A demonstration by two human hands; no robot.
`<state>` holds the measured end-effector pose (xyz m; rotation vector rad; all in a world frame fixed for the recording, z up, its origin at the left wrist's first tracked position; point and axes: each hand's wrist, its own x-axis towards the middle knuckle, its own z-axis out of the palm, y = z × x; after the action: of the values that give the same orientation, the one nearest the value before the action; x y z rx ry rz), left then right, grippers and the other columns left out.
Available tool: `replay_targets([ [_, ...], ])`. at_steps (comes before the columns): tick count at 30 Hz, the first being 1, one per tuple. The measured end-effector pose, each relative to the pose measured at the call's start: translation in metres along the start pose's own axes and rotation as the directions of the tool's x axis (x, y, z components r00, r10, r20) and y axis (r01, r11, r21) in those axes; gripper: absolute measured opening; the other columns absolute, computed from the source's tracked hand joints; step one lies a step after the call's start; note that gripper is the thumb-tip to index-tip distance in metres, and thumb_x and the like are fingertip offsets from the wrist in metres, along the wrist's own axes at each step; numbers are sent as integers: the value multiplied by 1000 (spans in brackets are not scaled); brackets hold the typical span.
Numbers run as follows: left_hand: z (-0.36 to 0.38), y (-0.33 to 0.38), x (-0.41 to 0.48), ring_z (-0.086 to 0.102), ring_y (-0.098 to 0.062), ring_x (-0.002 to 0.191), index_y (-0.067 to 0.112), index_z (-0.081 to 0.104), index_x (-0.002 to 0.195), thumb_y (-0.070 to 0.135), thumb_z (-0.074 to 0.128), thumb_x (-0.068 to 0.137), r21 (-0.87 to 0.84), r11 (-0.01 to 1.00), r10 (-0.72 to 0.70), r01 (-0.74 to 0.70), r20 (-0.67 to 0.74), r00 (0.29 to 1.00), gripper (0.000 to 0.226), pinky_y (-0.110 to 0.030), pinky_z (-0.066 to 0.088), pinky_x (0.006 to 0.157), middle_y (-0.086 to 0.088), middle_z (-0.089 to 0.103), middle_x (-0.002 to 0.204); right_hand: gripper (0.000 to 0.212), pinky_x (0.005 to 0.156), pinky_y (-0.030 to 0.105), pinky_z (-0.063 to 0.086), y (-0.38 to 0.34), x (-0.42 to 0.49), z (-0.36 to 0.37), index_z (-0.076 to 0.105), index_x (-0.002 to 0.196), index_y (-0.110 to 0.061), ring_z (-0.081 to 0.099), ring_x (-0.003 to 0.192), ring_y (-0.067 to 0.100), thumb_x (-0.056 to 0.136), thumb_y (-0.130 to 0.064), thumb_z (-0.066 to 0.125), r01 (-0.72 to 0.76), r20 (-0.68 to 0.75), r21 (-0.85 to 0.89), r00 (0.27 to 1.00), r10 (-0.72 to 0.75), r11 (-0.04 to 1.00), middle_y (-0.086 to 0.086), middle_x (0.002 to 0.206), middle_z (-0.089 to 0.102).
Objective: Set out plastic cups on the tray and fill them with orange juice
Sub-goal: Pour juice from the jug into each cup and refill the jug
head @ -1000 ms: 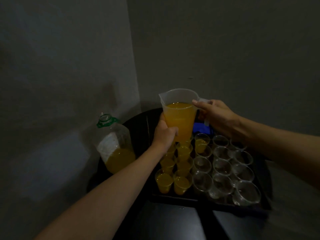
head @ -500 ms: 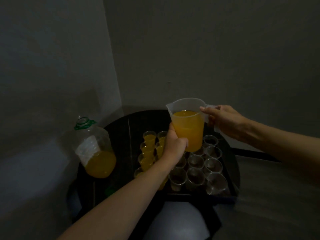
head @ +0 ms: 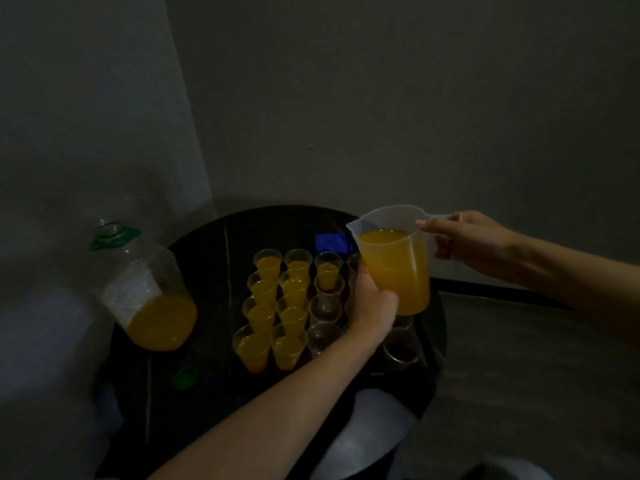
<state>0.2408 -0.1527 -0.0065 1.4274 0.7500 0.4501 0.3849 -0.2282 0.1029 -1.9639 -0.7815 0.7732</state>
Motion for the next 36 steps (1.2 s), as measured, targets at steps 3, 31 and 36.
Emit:
replay_targets([
  [3, 7, -3, -3, 53, -15, 117, 41, 34, 145, -4, 58, 81, 1, 1000, 8, -8, 11, 1000, 82, -43, 47, 103, 5, 53, 126, 49, 75, 34, 47, 10, 2, -5, 65, 115, -3, 49, 76, 20, 90, -45, 66, -14, -3, -24, 1000, 14, 1000, 7, 81, 51],
  [31, 13, -19, -2, 51, -19, 118, 31, 41, 135, -11, 51, 82, -133, 990, -53, 55, 21, 998, 69, -48, 41, 110, 0, 51, 123, 37, 68, 33, 42, 4, 16, 7, 68, 109, -13, 47, 69, 19, 91, -46, 64, -56, 28, -157, 998, 61, 986, 8, 77, 50],
  [36, 12, -23, 3, 53, -21, 114, 33, 43, 132, -9, 53, 79, -137, 989, -59, 60, 9, 998, 69, -52, 42, 109, -2, 52, 120, 32, 68, 34, 39, 2, 17, 12, 67, 106, -17, 46, 70, 19, 90, -45, 65, -67, 17, -158, 997, 71, 985, 8, 76, 50],
])
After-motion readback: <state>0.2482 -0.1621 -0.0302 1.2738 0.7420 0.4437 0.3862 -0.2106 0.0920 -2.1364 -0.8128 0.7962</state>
